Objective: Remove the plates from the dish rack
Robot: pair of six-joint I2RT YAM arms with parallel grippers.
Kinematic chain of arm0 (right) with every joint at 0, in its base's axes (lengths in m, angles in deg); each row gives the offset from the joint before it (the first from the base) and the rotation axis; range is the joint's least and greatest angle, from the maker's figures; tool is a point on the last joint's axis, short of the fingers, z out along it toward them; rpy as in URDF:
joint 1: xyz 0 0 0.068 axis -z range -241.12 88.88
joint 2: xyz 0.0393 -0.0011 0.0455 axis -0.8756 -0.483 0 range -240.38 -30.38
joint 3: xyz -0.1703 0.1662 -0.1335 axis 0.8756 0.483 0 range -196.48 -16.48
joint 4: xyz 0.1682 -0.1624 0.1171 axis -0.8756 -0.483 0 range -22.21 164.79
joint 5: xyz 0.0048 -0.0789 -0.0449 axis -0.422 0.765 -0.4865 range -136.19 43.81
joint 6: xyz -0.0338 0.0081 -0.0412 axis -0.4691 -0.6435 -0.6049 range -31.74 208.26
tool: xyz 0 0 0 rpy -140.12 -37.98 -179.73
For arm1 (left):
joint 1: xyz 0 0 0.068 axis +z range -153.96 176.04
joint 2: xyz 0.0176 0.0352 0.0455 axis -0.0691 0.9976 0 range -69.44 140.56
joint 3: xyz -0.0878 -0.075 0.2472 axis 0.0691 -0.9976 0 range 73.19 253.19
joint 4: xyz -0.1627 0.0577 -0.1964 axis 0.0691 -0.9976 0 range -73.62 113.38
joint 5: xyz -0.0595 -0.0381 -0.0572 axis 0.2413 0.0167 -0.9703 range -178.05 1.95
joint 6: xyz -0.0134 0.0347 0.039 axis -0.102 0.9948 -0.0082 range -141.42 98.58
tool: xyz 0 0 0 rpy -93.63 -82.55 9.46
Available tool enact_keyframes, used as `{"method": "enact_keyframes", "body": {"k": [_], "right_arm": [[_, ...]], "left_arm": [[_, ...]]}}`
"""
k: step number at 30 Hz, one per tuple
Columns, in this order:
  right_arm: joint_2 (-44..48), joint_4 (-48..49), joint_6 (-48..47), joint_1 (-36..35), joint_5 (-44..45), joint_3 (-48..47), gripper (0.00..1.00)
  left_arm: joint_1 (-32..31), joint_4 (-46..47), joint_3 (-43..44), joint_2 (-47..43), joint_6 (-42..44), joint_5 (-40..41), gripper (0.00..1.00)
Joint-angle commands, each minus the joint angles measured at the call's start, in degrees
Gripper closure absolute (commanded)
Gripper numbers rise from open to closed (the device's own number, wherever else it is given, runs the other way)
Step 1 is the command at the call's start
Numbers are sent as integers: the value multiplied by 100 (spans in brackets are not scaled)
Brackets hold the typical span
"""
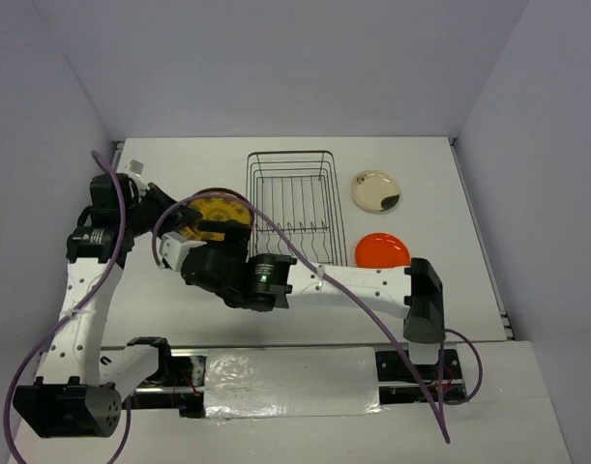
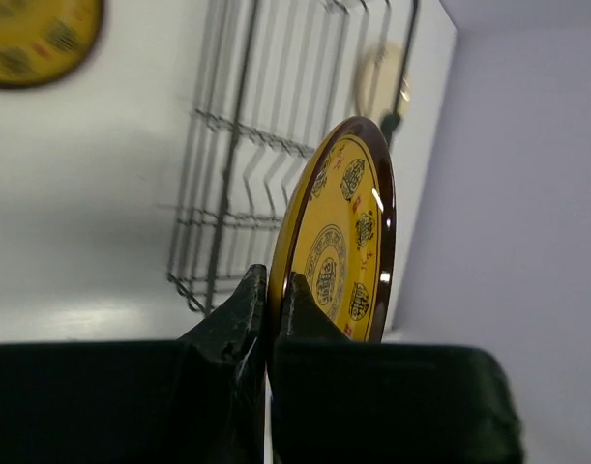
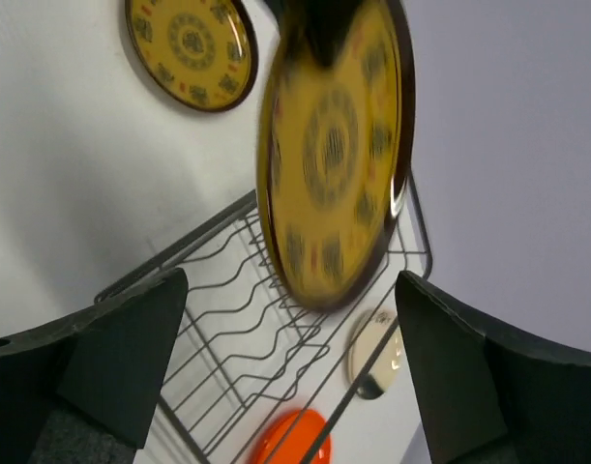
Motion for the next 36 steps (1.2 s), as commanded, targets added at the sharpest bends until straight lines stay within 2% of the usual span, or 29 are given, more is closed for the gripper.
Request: {"method": "enact_keyframes", "body": {"k": [1, 2, 6, 10, 16, 19, 22, 23, 24, 25, 26, 27, 28, 30, 31, 33, 35, 36], "right_arm": [[952, 434, 1202, 132, -282, 565, 0], [1164, 478, 1432, 176, -273, 778, 0], [2386, 541, 2531, 211, -475, 2042, 0], [3485, 190, 3567, 211, -581, 2695, 0], [4830, -557, 4465, 203, -572, 3205, 0], [5366, -813, 4747, 203, -651, 3355, 0], [5692, -1032, 4932, 203, -817, 3434, 0], [5728, -1111, 4967, 203, -844, 3443, 0], [5763, -1190, 5020, 203, -897, 3461, 0], [5798, -1243, 5029, 203, -906, 3469, 0], [5807, -1270, 5055, 203, -923, 3478, 0], [5807, -1305, 5117, 203, -941, 3478, 0], [5807, -1340, 5178, 203, -932, 3470, 0], [5807, -1638, 5441, 211, -758, 3409, 0], [5798, -1787, 5834, 229, -408, 3373, 0], [5824, -2384, 6458, 492, -90, 3251, 0], [5938, -2623, 6629, 860, 52, 3223, 0], [6017, -2563, 6498, 1323, -35, 3293, 0]], "left_arm": [[118, 309, 318, -142, 115, 1451, 100], [136, 335, 300, -116, 54, 2064, 100], [259, 817, 90, 296, 9, 2886, 100], [373, 1670, -122, 1348, 9, 2739, 100], [435, 2303, -174, 2721, -17, 2720, 100], [496, 2706, -341, 3056, -17, 2353, 88], [497, 2840, -412, 3162, -17, 2307, 66], [497, 2805, -412, 3171, -26, 2307, 44], [505, 2753, -369, 3154, -17, 2351, 35], [497, 2456, -325, 3136, -17, 2490, 18], [497, 2279, -272, 3110, 0, 2535, 5], [505, 2086, -141, 3023, 96, 2588, 0], [505, 1884, -44, 2952, 176, 2649, 0], [479, 884, 237, 2759, 325, 3211, 1], [470, 628, 438, 2462, 578, 3334, 1], [462, 161, 624, 1892, 1192, 3380, 0], [426, -7, 695, 1477, 1755, 3144, 0], [313, -225, 756, 1118, 2150, 3203, 0]]}}
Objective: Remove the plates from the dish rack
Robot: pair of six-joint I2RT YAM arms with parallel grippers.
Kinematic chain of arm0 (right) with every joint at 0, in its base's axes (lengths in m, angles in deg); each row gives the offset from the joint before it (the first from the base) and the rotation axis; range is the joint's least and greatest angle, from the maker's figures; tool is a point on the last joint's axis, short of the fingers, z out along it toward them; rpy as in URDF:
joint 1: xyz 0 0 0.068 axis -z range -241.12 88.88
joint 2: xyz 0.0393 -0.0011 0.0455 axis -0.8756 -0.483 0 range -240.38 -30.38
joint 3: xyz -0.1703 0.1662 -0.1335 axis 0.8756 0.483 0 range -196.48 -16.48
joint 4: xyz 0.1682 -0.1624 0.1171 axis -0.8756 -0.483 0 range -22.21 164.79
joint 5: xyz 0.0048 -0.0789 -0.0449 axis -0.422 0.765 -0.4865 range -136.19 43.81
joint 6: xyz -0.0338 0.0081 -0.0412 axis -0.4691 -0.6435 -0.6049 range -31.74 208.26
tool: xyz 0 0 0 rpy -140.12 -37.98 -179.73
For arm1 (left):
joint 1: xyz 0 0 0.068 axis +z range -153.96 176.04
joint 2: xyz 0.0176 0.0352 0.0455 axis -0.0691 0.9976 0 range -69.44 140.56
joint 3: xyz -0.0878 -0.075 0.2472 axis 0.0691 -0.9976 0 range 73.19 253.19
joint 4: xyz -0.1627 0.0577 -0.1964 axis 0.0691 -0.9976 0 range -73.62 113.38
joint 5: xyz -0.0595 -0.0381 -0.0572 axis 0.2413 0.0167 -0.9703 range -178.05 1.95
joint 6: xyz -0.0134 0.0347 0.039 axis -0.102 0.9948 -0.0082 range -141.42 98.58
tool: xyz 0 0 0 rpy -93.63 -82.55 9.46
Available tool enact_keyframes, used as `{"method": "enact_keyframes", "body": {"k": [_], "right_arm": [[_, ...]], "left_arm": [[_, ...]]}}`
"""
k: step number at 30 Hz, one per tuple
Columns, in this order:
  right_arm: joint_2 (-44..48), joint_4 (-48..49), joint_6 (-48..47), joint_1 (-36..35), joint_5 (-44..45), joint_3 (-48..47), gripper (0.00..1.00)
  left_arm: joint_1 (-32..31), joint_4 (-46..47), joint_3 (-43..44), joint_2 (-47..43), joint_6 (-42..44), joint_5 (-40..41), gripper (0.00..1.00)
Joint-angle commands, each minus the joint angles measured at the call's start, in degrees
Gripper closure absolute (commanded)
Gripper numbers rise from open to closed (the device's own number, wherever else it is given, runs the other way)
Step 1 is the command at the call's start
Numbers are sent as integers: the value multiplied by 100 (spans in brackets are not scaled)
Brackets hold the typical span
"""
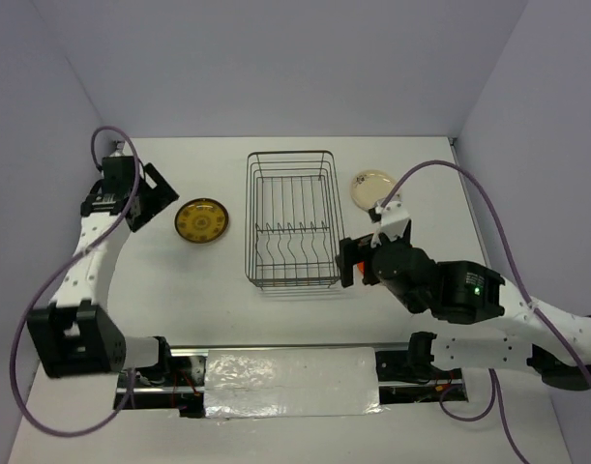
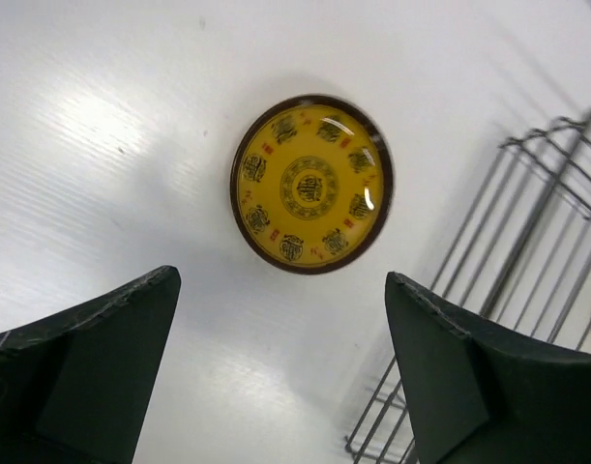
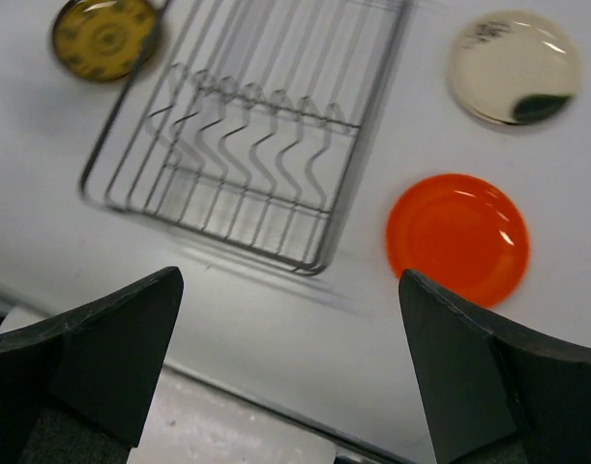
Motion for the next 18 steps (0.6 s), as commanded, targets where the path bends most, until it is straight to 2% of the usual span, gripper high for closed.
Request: {"method": "enact_keyframes", "body": {"k": [1, 3, 4, 6, 7, 12, 18], "right_arm": [[313, -320, 363, 867, 267, -86, 0], [594, 207, 28, 1299, -235, 82, 0], [639, 287, -138, 1675, -314, 82, 0], [665, 341, -280, 1985, -429, -49, 0], [648, 271, -281, 2195, -412, -146, 0], [893, -248, -219, 2232, -96, -515, 0], [1719, -442, -281, 2232, 28, -472, 0]], "left_arm": [[-190, -958, 475, -1083, 1272, 348, 1], [-296, -1415, 432, -1470, 1448, 657, 1], [-305, -1496, 370, -1950, 1571, 762, 0], [-305, -1523, 90, -2532, 1712, 737, 1], [-305, -1532, 19, -3118, 1800, 685, 1], [-340, -1672, -262, -4887, 2144, 447, 0], [-472, -1962, -518, -5768, 2047, 666, 0]]}}
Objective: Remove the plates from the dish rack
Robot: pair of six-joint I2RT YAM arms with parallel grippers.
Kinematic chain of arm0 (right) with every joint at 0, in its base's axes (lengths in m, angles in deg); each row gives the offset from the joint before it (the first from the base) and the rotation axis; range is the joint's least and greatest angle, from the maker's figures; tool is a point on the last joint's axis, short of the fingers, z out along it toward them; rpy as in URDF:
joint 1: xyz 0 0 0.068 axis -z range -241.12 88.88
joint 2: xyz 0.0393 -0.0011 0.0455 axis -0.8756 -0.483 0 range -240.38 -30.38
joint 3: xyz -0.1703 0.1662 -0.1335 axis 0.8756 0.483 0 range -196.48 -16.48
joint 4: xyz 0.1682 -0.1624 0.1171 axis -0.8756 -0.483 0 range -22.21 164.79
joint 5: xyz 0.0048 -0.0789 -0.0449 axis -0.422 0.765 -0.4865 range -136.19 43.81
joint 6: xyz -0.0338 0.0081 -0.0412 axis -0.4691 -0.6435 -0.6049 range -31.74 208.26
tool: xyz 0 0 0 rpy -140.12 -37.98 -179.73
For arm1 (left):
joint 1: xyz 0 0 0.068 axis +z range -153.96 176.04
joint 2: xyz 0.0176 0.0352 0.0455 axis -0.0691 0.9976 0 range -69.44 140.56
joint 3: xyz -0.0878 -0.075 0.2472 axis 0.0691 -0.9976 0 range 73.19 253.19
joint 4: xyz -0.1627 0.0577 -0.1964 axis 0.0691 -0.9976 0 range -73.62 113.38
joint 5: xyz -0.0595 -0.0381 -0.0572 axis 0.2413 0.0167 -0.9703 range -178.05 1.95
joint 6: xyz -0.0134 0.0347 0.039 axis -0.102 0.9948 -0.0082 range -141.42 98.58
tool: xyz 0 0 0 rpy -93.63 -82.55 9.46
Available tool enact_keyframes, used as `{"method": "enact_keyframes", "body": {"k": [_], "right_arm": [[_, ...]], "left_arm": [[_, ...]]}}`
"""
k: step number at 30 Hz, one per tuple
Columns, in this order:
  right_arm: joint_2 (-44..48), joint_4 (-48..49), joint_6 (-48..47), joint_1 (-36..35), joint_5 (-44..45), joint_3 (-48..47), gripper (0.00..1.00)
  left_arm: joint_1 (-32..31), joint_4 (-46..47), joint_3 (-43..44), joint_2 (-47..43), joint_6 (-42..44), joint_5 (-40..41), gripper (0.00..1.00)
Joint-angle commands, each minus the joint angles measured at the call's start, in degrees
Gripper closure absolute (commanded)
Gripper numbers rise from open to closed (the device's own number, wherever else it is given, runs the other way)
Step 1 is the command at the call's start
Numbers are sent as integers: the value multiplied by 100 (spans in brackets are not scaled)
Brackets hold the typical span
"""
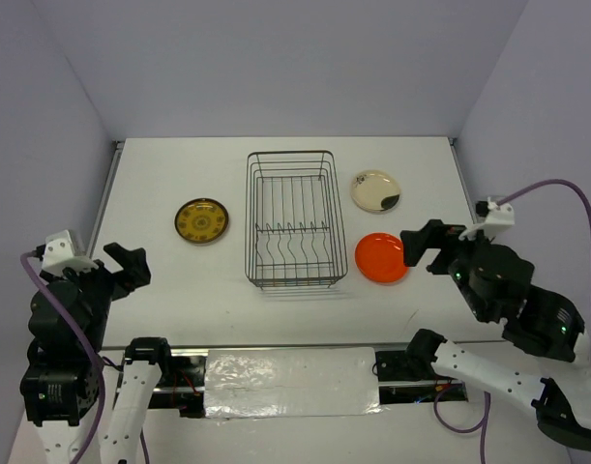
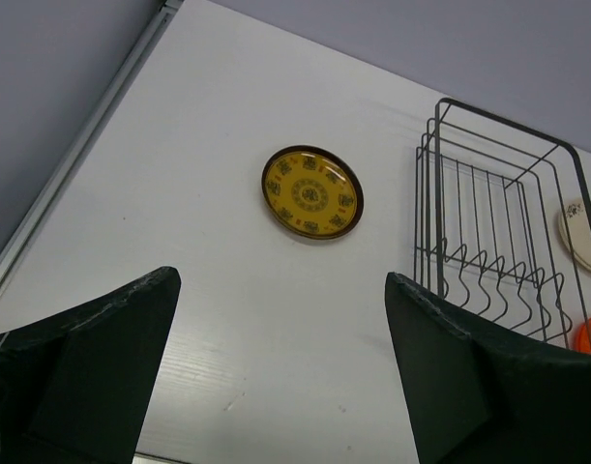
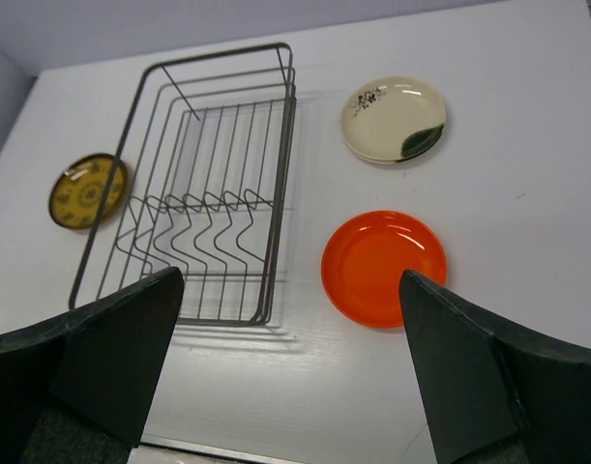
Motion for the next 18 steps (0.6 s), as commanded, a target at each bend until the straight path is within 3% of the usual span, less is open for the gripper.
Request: {"method": "enact_keyframes", "body": {"k": [1, 18], "right_arm": [[452, -184, -49, 29, 190, -161, 0], [585, -527, 215, 20, 145, 111, 0]], "left_arm": [[-81, -190, -205, -128, 159, 153, 1], [-195, -225, -205, -181, 132, 223, 0]]}}
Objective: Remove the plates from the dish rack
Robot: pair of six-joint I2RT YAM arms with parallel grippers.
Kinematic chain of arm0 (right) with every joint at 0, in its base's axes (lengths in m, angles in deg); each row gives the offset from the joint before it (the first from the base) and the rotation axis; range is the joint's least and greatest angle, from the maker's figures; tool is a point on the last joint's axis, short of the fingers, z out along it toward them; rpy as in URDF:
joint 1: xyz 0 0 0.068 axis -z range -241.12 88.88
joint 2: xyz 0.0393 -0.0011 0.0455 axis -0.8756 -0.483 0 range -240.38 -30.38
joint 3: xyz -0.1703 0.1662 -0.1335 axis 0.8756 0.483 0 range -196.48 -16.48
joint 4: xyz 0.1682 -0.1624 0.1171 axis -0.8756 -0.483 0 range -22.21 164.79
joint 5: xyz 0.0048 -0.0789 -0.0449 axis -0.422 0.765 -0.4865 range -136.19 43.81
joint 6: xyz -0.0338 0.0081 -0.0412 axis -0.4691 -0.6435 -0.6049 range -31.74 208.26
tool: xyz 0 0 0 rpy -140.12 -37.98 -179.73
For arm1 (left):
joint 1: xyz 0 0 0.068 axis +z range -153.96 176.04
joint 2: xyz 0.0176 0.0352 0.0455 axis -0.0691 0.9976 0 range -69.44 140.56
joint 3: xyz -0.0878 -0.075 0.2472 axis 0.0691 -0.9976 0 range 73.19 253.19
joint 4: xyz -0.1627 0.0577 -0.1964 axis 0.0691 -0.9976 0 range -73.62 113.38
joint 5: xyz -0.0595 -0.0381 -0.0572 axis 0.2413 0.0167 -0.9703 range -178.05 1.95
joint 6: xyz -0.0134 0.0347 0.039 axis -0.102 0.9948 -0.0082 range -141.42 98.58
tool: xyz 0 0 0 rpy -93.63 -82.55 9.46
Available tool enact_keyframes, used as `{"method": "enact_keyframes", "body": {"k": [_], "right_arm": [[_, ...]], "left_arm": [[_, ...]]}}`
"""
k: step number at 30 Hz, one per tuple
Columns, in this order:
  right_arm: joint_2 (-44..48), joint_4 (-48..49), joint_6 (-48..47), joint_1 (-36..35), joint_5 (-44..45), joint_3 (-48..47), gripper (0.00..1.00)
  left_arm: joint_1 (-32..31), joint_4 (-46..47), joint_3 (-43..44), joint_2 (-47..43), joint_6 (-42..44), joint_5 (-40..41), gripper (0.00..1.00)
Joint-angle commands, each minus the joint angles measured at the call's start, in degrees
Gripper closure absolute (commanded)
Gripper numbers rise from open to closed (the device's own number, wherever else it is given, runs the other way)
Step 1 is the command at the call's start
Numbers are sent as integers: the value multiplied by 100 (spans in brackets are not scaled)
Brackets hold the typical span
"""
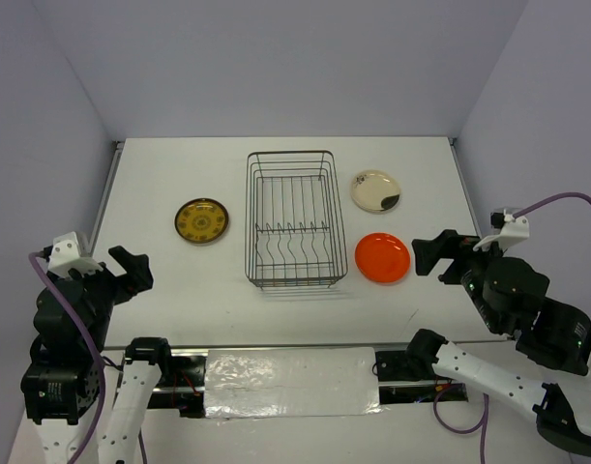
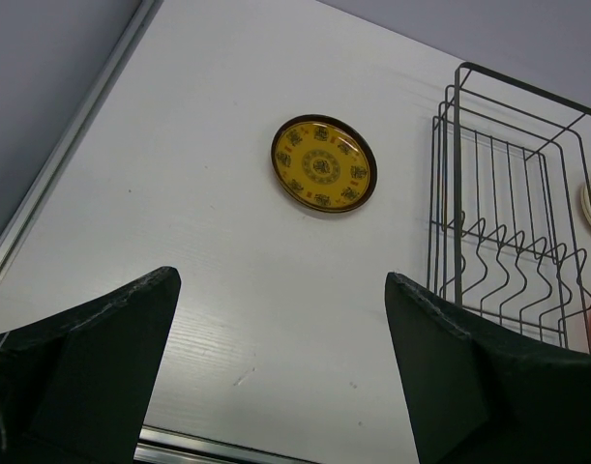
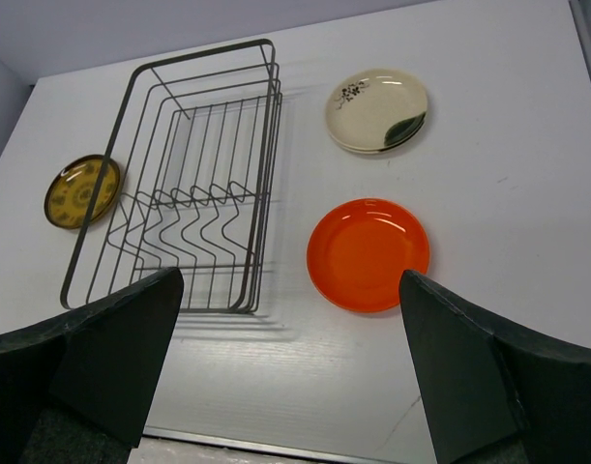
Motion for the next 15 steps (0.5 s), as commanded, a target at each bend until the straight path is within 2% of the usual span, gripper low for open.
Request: {"method": "enact_keyframes", "body": {"k": [1, 15], "right_arm": [[-145, -61, 81, 29, 51, 78, 0], [-172, 26, 161, 29, 25, 325, 0]], "left_arm": [[-42, 166, -30, -13, 126, 73, 1], [-42, 193, -118, 75, 117, -112, 1]]}}
